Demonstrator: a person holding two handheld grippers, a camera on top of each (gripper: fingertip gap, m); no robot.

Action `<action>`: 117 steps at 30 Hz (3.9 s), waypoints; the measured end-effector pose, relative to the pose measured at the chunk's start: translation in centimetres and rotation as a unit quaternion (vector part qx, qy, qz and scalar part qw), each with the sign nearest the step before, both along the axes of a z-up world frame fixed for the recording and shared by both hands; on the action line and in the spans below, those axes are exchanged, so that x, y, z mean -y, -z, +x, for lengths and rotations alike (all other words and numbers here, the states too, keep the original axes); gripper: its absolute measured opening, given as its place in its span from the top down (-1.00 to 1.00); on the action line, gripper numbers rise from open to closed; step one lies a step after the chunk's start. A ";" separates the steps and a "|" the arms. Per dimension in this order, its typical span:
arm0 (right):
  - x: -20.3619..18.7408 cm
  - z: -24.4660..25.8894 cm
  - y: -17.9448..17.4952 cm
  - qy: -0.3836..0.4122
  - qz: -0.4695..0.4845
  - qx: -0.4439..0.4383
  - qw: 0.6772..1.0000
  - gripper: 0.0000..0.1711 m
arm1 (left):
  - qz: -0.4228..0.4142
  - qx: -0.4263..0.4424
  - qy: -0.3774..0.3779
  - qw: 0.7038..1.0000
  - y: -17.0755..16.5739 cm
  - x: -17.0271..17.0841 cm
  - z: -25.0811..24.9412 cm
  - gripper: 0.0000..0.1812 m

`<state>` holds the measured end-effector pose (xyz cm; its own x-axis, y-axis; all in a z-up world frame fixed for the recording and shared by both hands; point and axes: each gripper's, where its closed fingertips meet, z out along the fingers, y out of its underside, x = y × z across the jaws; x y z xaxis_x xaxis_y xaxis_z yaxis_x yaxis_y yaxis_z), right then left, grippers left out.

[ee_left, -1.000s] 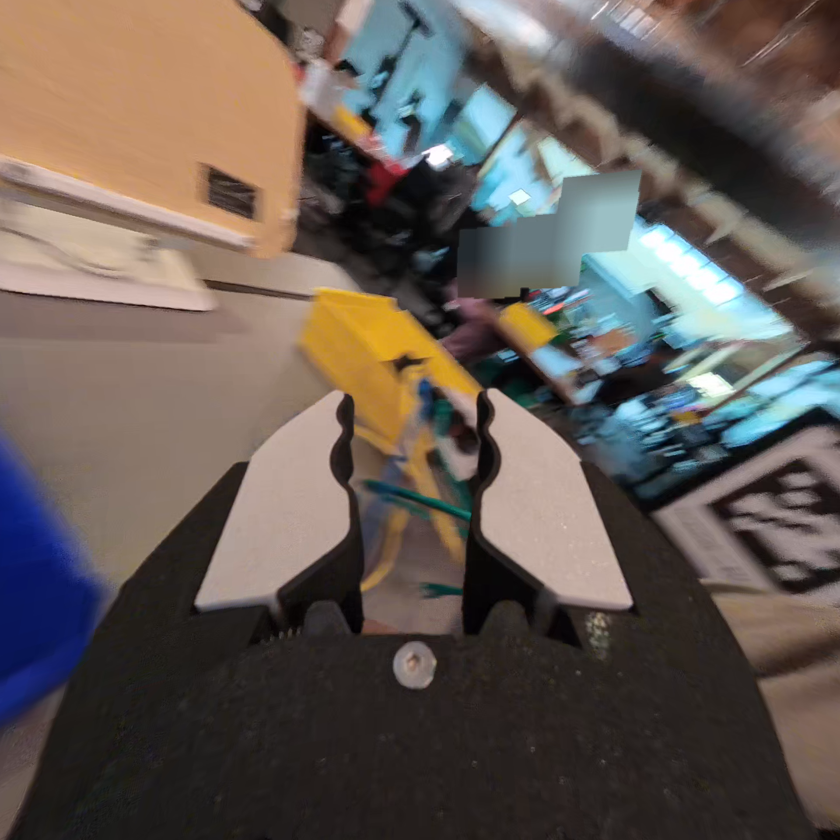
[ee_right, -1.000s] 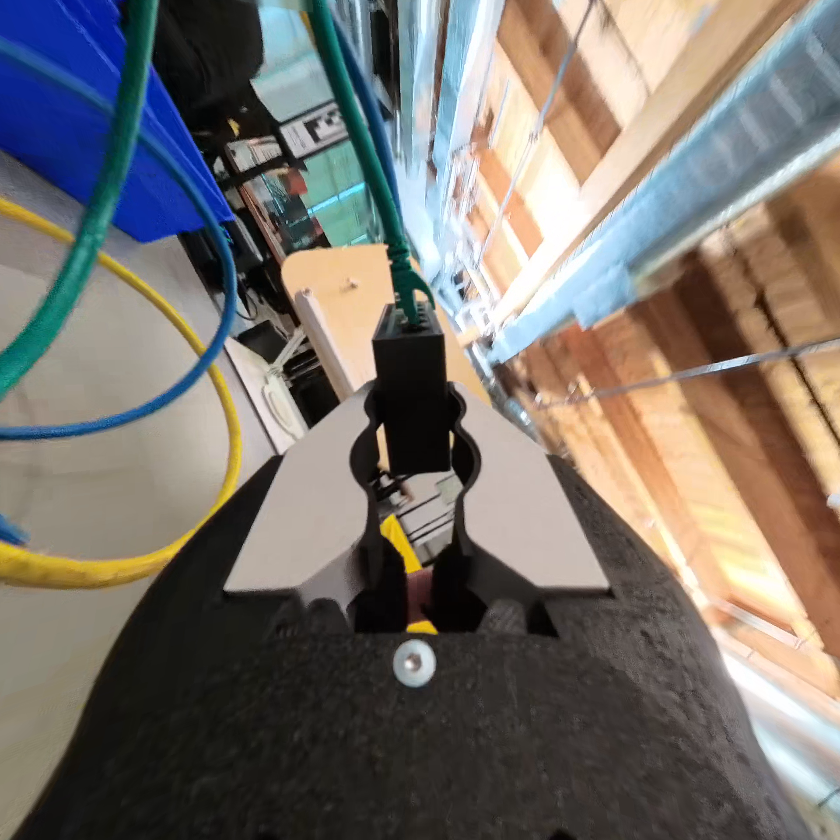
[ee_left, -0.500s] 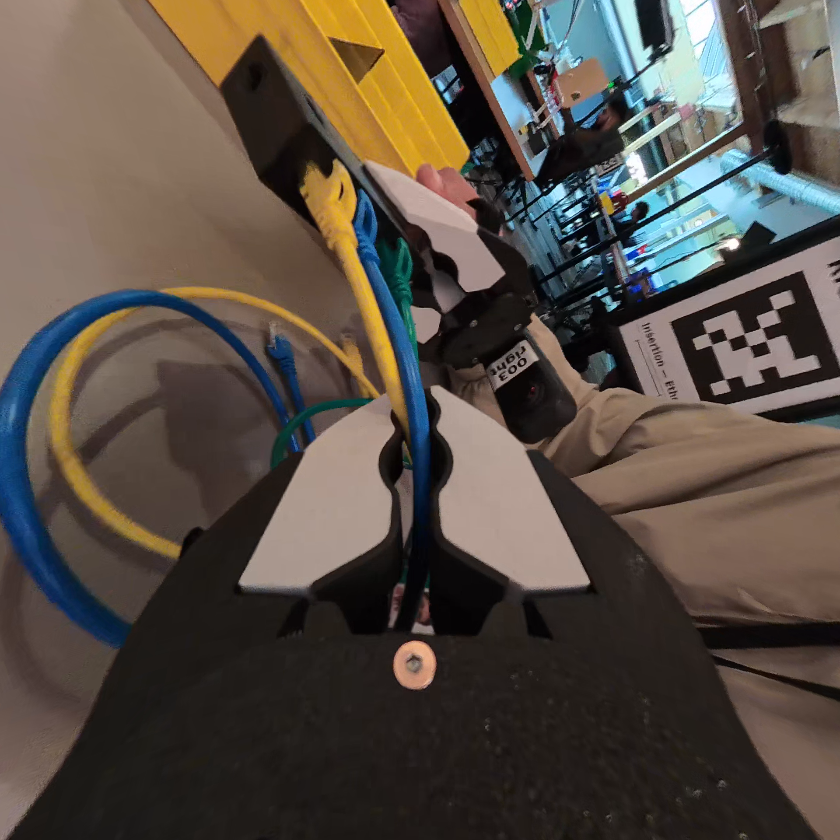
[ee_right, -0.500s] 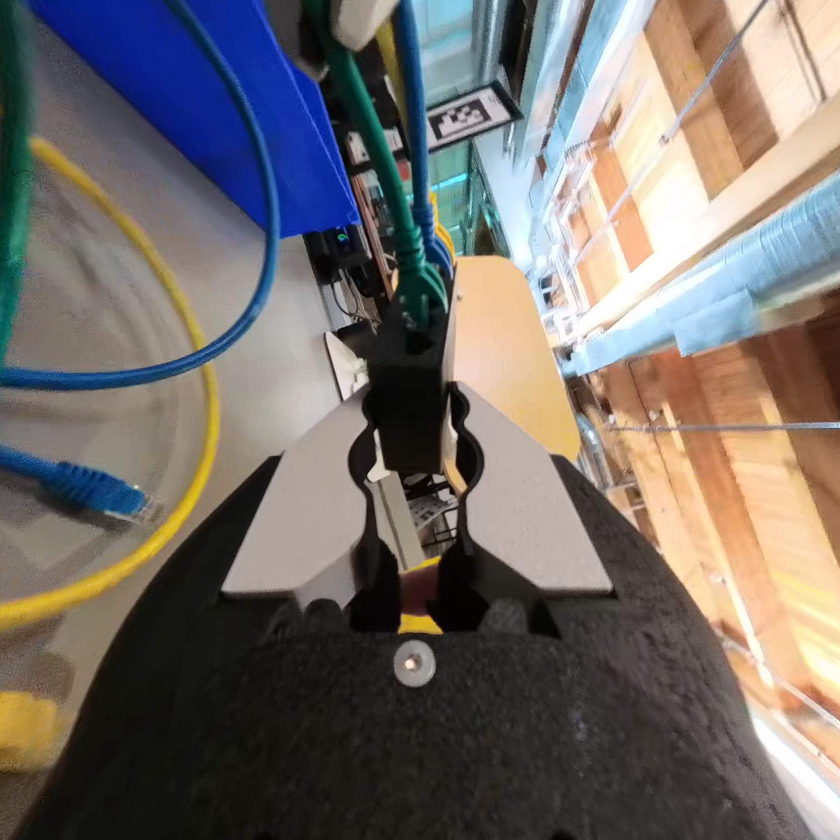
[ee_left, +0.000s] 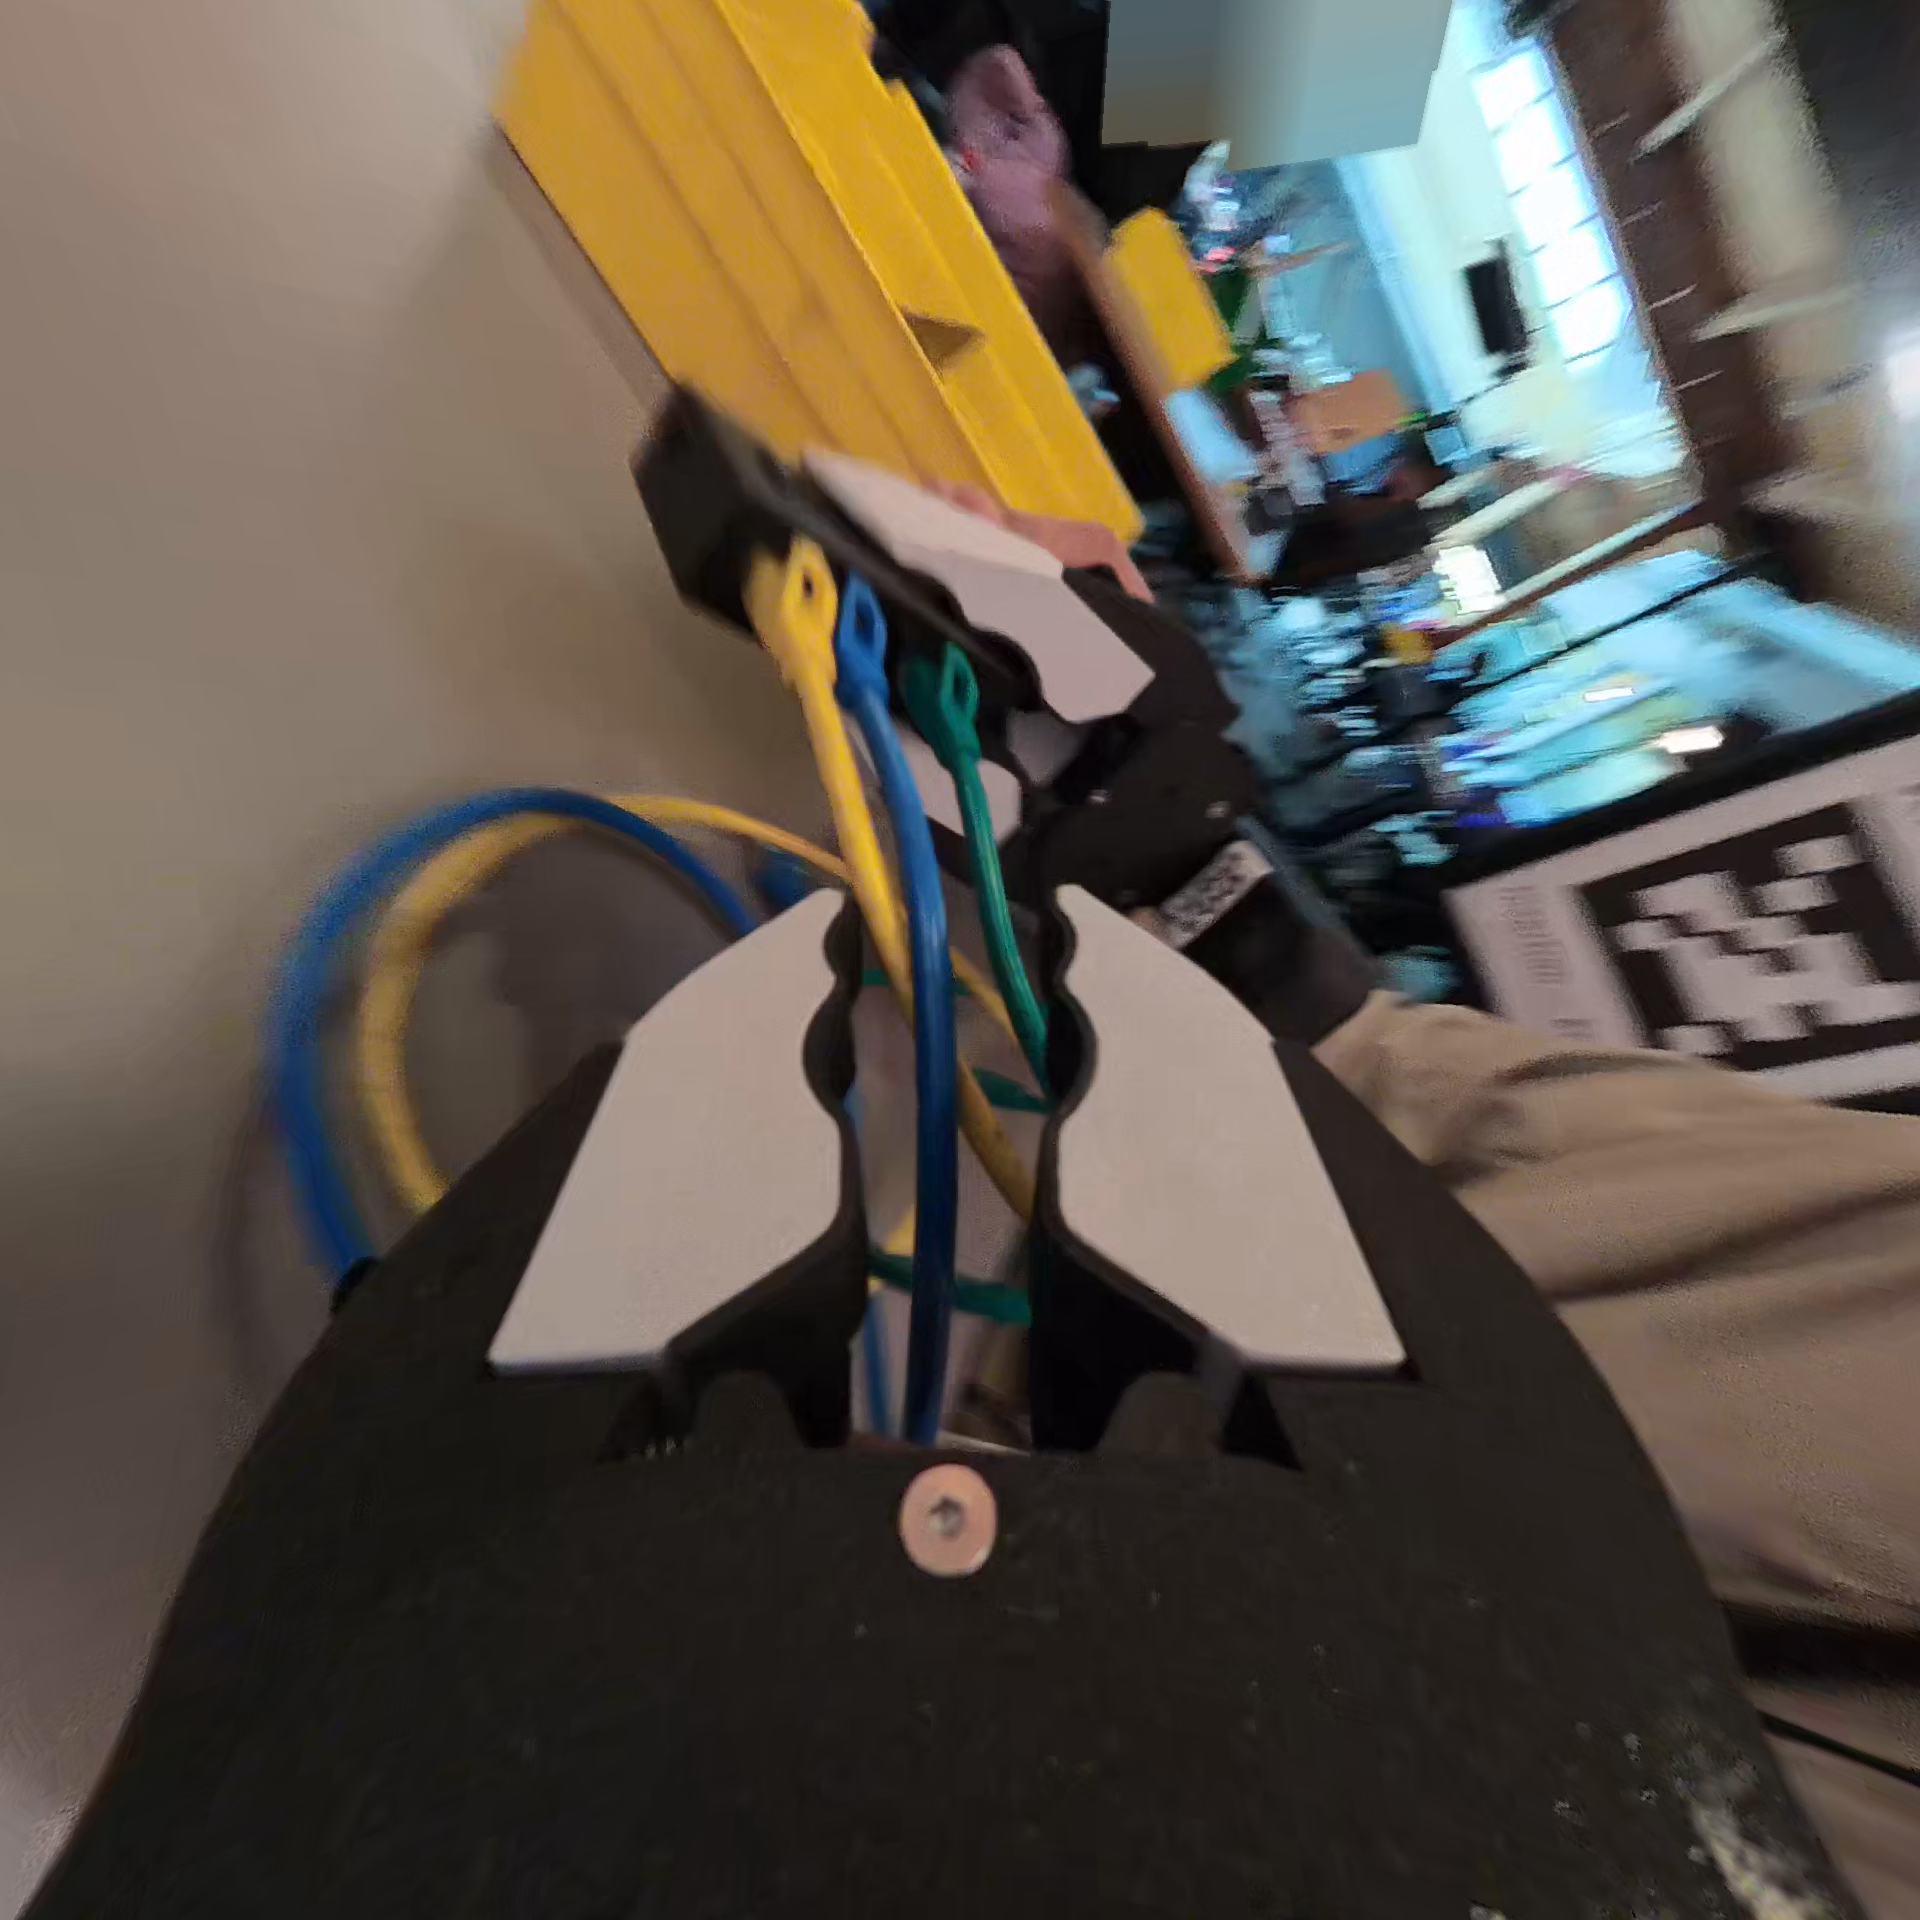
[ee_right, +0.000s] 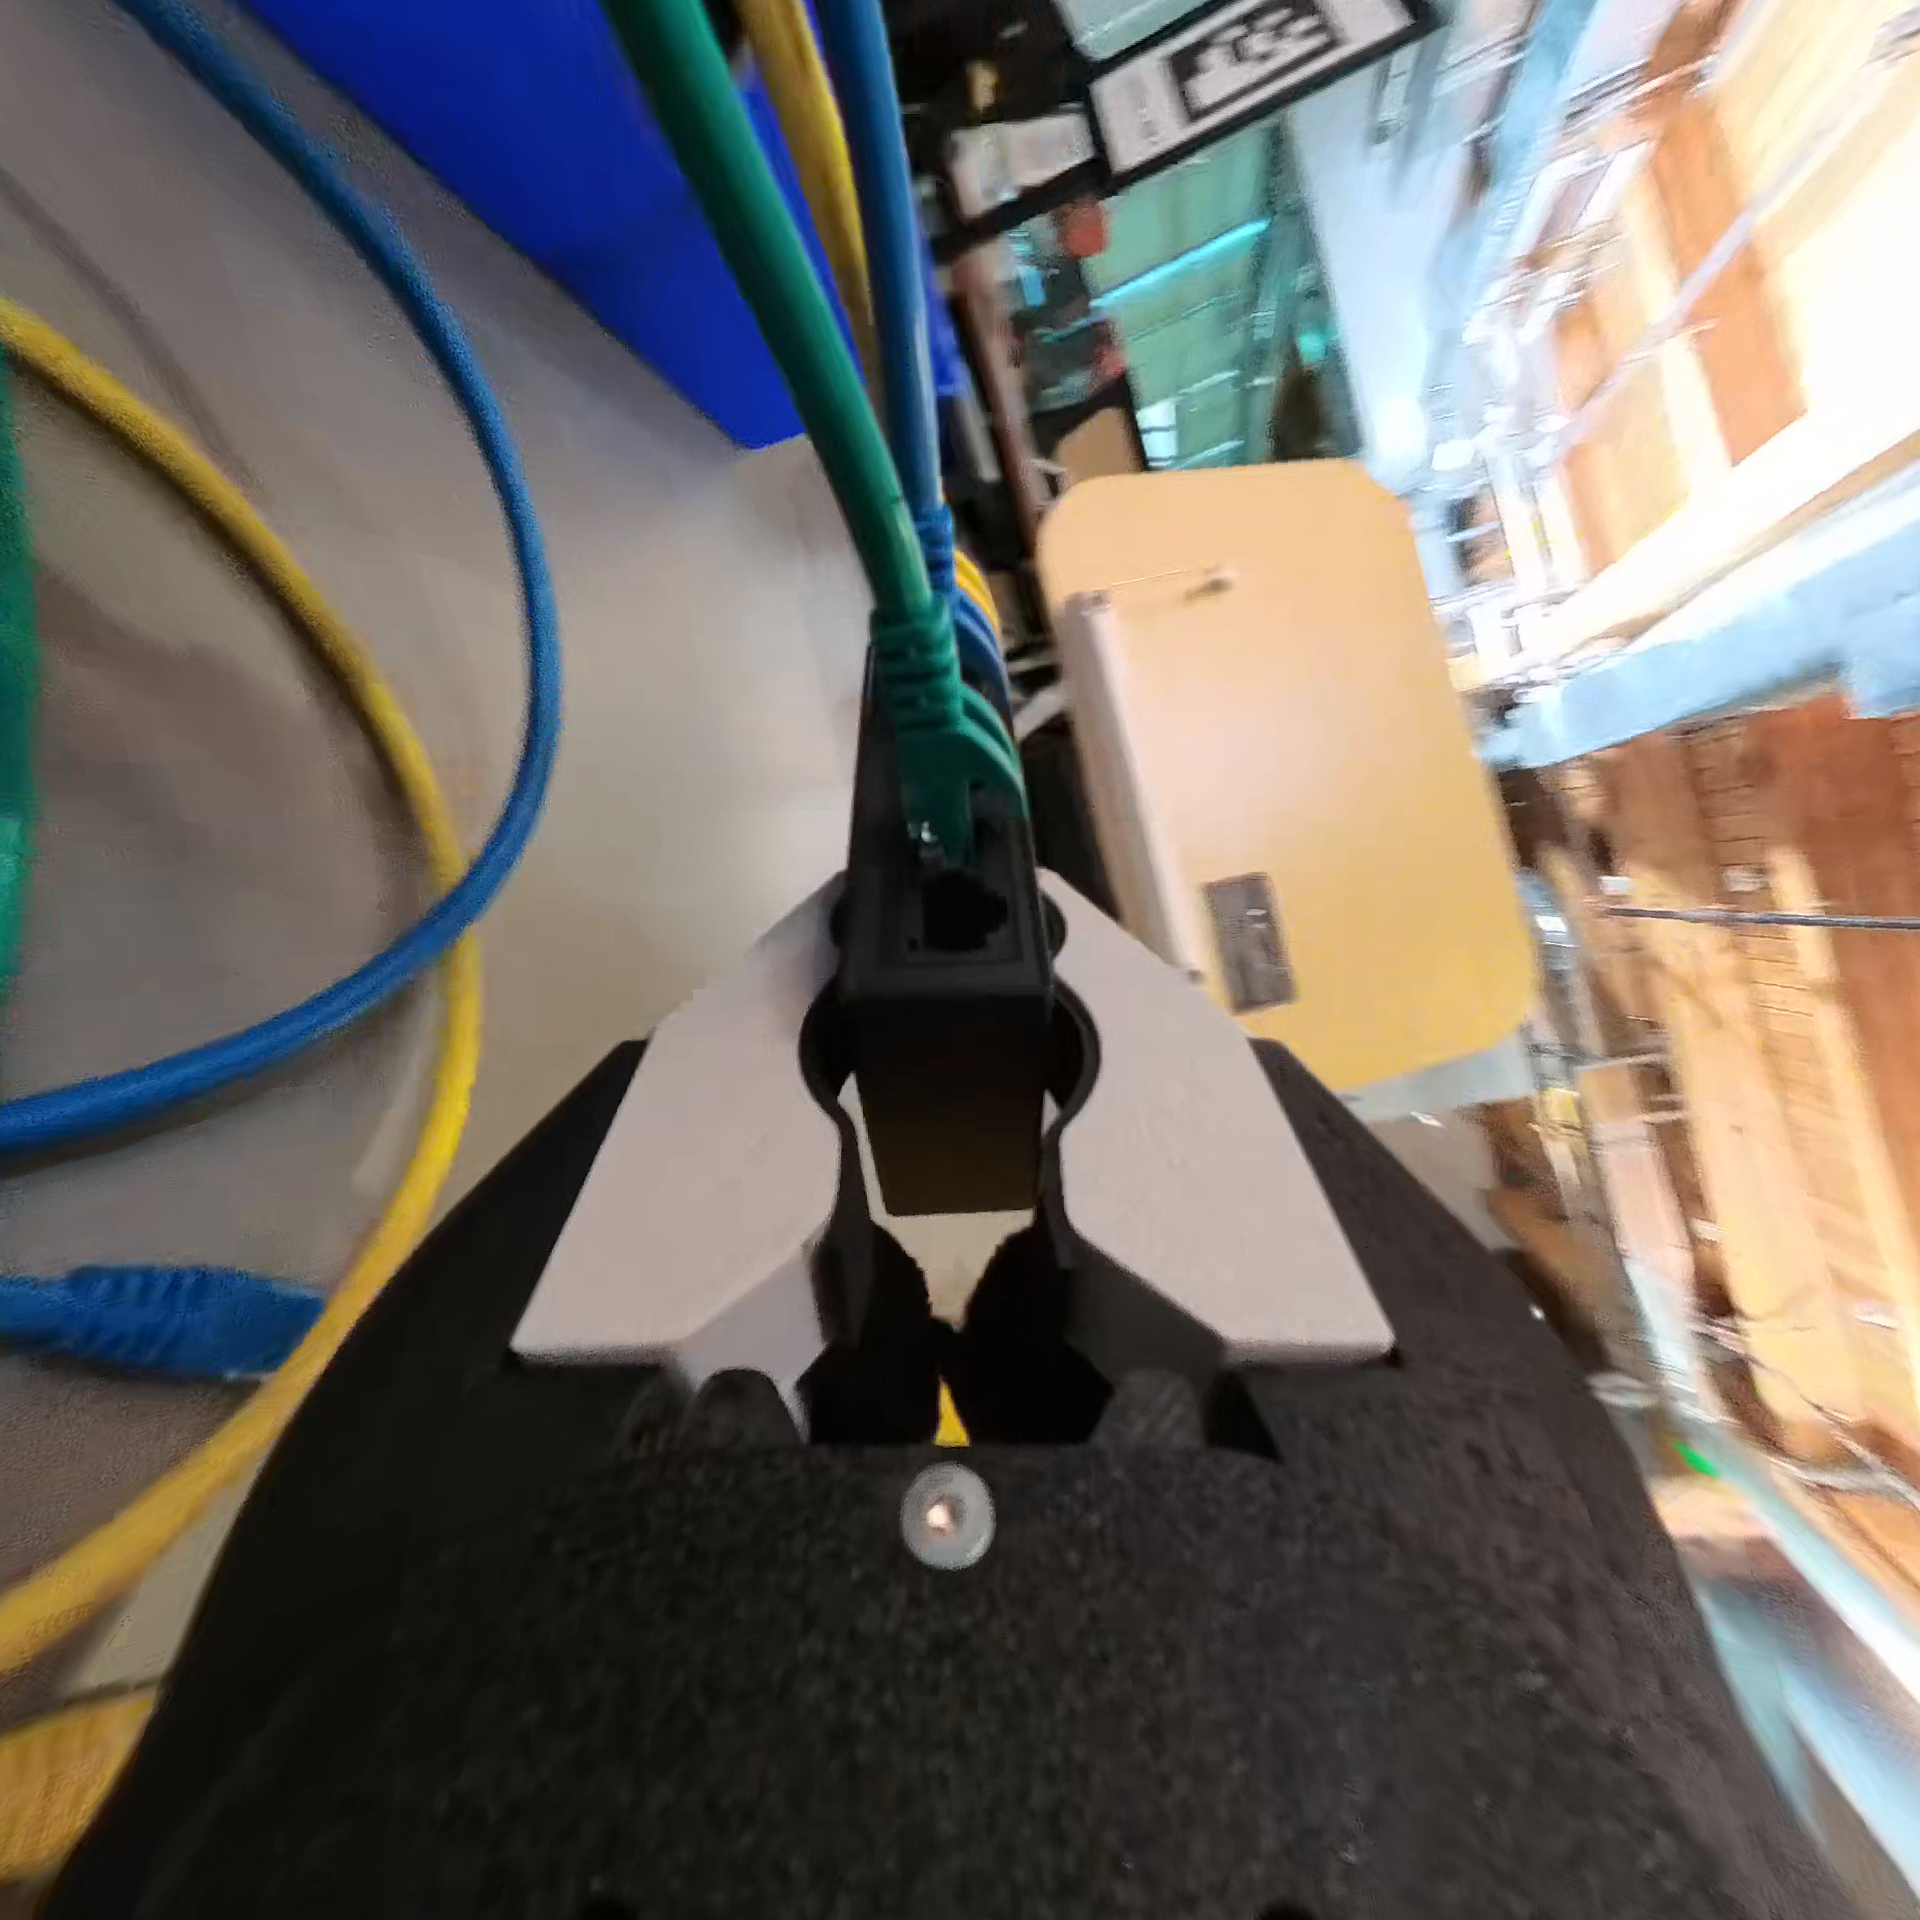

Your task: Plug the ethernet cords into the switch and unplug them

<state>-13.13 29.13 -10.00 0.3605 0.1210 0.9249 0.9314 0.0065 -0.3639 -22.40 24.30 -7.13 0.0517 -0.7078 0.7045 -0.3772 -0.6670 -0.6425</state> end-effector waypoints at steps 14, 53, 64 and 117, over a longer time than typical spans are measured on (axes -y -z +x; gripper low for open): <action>-0.1 -1.5 5.6 -0.012 -0.111 -0.085 0.990 0.69 | 0.473 -0.132 0.140 0.860 -0.1 1.3 2.1 0.40; 0.8 1.5 3.4 0.098 -0.059 0.067 0.991 0.68 | 0.743 -0.209 0.180 0.610 5.3 -0.3 7.3 0.82; 0.4 1.7 4.3 0.102 -0.073 0.065 0.990 0.68 | 0.719 -0.218 0.184 0.634 6.0 -0.8 7.4 0.86; 1.1 1.4 1.8 0.010 0.014 -0.001 1.000 0.69 | 0.394 -0.022 0.090 0.915 -0.3 -2.1 5.5 0.74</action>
